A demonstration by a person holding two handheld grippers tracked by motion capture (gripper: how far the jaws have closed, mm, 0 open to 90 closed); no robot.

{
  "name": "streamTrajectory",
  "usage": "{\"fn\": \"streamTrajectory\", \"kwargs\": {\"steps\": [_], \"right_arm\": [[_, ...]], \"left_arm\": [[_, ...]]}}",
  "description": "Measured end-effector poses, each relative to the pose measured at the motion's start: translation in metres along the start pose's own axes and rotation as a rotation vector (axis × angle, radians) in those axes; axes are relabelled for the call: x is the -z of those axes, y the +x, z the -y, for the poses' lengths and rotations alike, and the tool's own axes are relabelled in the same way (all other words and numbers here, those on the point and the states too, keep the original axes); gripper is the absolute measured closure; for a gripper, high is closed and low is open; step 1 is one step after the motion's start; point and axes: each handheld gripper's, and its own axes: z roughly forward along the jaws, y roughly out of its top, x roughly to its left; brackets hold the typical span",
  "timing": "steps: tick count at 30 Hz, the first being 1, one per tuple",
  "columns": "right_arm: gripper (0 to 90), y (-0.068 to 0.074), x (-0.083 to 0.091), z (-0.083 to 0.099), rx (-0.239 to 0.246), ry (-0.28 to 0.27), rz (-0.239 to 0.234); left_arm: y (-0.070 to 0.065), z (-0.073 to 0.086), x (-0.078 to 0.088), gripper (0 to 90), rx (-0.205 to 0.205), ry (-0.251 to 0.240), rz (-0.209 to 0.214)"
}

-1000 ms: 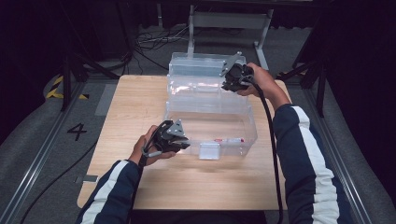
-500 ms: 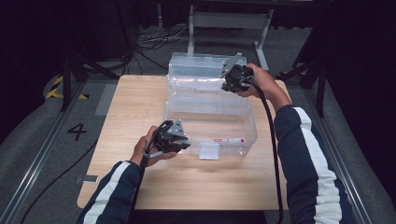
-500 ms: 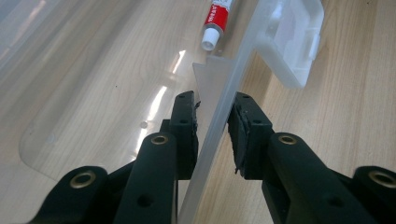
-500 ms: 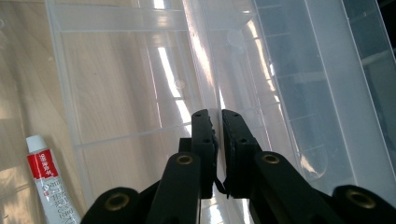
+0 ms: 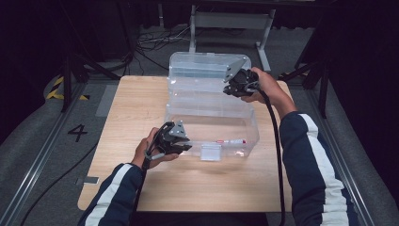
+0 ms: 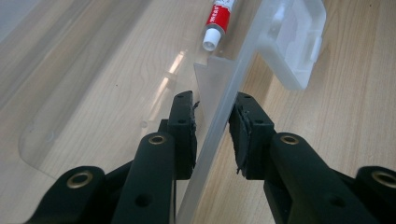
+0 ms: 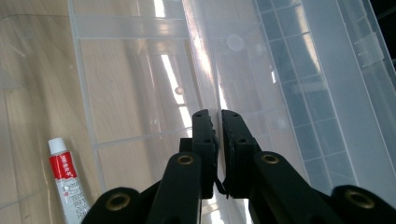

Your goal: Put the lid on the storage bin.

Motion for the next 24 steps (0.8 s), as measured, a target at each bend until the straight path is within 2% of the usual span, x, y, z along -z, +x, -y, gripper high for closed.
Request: {"fn": "streamTrajectory", "kwargs": {"steps": [5, 7, 11, 18, 24], "right_arm": [[84.9, 0.006, 0.004, 0.003, -0.011, -0.019, 0.012], [84.8, 0.009, 0.005, 0.005, -0.035, -0.043, 0.013], [84.8, 0.014, 0.009, 0.009, -0.038, -0.070, 0.005], [84.3, 0.022, 0.013, 0.010, -0.032, -0.080, 0.009], [83.6, 0.028, 0.016, 0.015, -0.051, -0.108, 0.018]], "left_arm": [[-0.001, 0.000, 0.000, 71.3, 0.004, -0.003, -0.005], [-0.001, 0.000, 0.000, 71.1, 0.006, -0.003, -0.005], [-0.001, 0.001, -0.001, 70.9, 0.010, -0.015, -0.005], [-0.001, 0.001, -0.001, 70.7, 0.009, -0.018, -0.007], [-0.002, 0.001, -0.001, 70.4, 0.007, -0.021, -0.014]]}}
